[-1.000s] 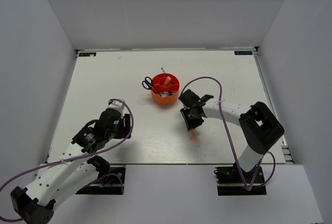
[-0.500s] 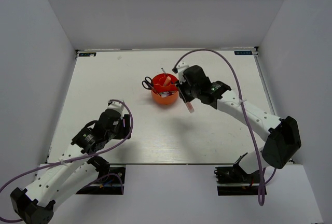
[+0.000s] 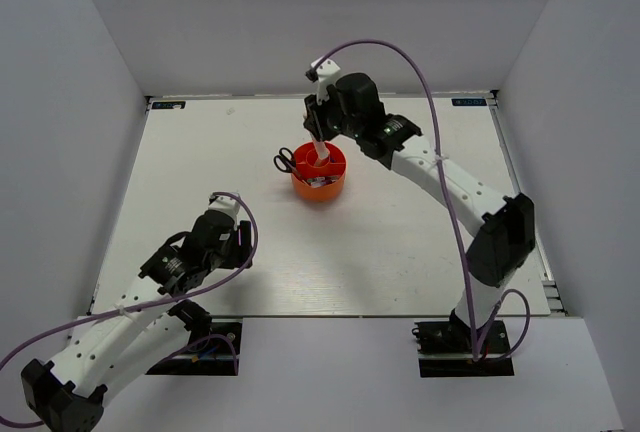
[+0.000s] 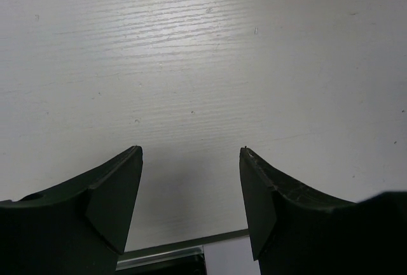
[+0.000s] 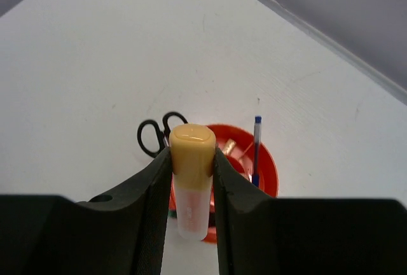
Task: Sort the stationery into containers
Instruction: Place the stationery in the storage box.
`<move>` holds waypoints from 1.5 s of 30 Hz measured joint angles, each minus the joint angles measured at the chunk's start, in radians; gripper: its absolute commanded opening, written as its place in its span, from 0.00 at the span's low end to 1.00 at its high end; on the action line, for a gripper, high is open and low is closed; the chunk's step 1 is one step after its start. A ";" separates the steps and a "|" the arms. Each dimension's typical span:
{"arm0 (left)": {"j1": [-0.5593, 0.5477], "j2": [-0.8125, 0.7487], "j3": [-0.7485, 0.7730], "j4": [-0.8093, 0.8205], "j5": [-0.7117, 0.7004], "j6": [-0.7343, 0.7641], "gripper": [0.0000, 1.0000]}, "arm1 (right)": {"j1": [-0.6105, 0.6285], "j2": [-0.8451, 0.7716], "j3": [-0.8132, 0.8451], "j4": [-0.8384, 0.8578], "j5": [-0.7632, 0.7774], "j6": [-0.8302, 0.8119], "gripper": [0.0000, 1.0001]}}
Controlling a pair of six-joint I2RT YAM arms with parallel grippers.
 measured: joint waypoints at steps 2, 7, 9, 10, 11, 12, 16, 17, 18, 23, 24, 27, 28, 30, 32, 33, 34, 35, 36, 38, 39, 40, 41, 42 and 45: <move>0.000 0.001 0.000 0.000 -0.006 0.002 0.73 | -0.015 0.064 0.059 0.021 -0.035 0.013 0.00; 0.000 0.004 0.000 0.000 -0.021 0.006 0.73 | -0.059 0.173 0.128 0.087 -0.106 0.052 0.00; 0.000 0.007 0.000 -0.001 -0.022 0.006 0.73 | -0.079 0.203 0.128 0.111 -0.130 0.068 0.00; 0.000 0.008 0.000 0.000 -0.024 0.006 0.73 | -0.090 0.217 0.127 0.123 -0.143 0.078 0.00; 0.000 0.010 0.000 0.000 -0.026 0.007 0.73 | -0.098 0.228 0.126 0.134 -0.154 0.085 0.00; 0.000 0.011 0.000 0.000 -0.029 0.007 0.73 | -0.108 0.237 0.122 0.150 -0.166 0.090 0.00; 0.000 0.019 0.000 -0.001 -0.036 0.007 0.73 | -0.142 0.251 0.073 0.220 -0.220 0.119 0.00; 0.000 0.023 0.000 -0.001 -0.037 0.007 0.73 | -0.149 0.253 0.060 0.236 -0.233 0.126 0.00; 0.000 0.026 0.000 -0.001 -0.039 0.007 0.73 | -0.156 0.253 0.047 0.250 -0.245 0.135 0.00; 0.000 0.028 0.000 -0.001 -0.040 0.007 0.73 | -0.168 0.253 -0.012 0.311 -0.295 0.161 0.00; 0.000 0.028 0.000 -0.001 -0.040 0.007 0.73 | -0.167 0.253 -0.028 0.328 -0.307 0.164 0.00; 0.000 0.028 0.000 -0.001 -0.040 0.007 0.73 | -0.167 0.253 -0.065 0.360 -0.326 0.167 0.00; 0.000 0.028 0.000 -0.001 -0.040 0.007 0.73 | -0.167 0.253 -0.080 0.367 -0.332 0.168 0.00; 0.000 0.028 0.000 -0.001 -0.040 0.007 0.73 | -0.166 0.253 -0.116 0.394 -0.345 0.169 0.00; 0.000 0.028 0.000 -0.001 -0.040 0.007 0.73 | -0.165 0.253 -0.152 0.415 -0.354 0.166 0.00; 0.000 0.028 0.000 -0.001 -0.040 0.006 0.73 | -0.165 0.253 -0.173 0.431 -0.362 0.161 0.00; 0.000 0.028 0.000 0.000 -0.040 0.006 0.73 | -0.165 0.253 -0.190 0.447 -0.365 0.159 0.05; 0.000 0.027 0.000 0.000 -0.040 0.006 0.73 | -0.166 0.253 -0.209 0.467 -0.369 0.154 0.09; 0.000 0.027 0.000 -0.001 -0.040 0.006 0.73 | -0.166 0.252 -0.226 0.481 -0.374 0.147 0.14; 0.000 0.026 0.000 0.000 -0.040 0.006 0.73 | -0.166 0.251 -0.246 0.515 -0.389 0.138 0.33; 0.000 0.025 0.000 0.000 -0.040 0.006 0.73 | -0.166 0.245 -0.254 0.522 -0.397 0.134 0.39; 0.000 0.025 0.000 0.000 -0.040 0.006 0.73 | -0.167 0.240 -0.264 0.528 -0.404 0.129 0.44; 0.000 0.025 0.000 0.000 -0.040 0.007 0.73 | -0.167 0.234 -0.269 0.528 -0.413 0.124 0.51; 0.000 0.025 0.000 0.000 -0.040 0.006 0.73 | -0.167 0.230 -0.273 0.527 -0.420 0.121 0.54; 0.000 0.025 0.000 0.000 -0.040 0.006 0.73 | -0.167 0.218 -0.274 0.518 -0.432 0.108 0.63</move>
